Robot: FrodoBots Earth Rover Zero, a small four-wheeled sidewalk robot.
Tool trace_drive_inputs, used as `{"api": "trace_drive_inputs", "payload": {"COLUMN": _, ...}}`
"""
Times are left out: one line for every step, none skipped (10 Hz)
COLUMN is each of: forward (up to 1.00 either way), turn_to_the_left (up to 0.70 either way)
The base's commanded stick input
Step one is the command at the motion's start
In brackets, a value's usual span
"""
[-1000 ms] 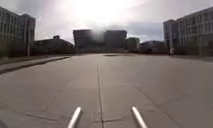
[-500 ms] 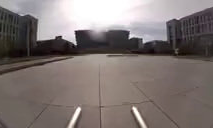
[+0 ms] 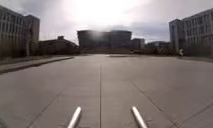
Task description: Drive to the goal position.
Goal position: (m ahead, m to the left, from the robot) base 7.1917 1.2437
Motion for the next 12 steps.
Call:
{"api": "trace_drive_inputs", "payload": {"forward": 1.0, "turn_to_the_left": 0.0}}
{"api": "trace_drive_inputs", "payload": {"forward": 1.0, "turn_to_the_left": 0.0}}
{"api": "trace_drive_inputs", "payload": {"forward": 1.0, "turn_to_the_left": 0.0}}
{"api": "trace_drive_inputs", "payload": {"forward": 1.0, "turn_to_the_left": 0.0}}
{"api": "trace_drive_inputs", "payload": {"forward": 1.0, "turn_to_the_left": 0.0}}
{"api": "trace_drive_inputs", "payload": {"forward": 1.0, "turn_to_the_left": 0.0}}
{"api": "trace_drive_inputs", "payload": {"forward": 1.0, "turn_to_the_left": 0.0}}
{"api": "trace_drive_inputs", "payload": {"forward": 1.0, "turn_to_the_left": 0.0}}
{"api": "trace_drive_inputs", "payload": {"forward": 1.0, "turn_to_the_left": 0.0}}
{"api": "trace_drive_inputs", "payload": {"forward": 1.0, "turn_to_the_left": 0.0}}
{"api": "trace_drive_inputs", "payload": {"forward": 1.0, "turn_to_the_left": 0.0}}
{"api": "trace_drive_inputs", "payload": {"forward": 1.0, "turn_to_the_left": 0.0}}
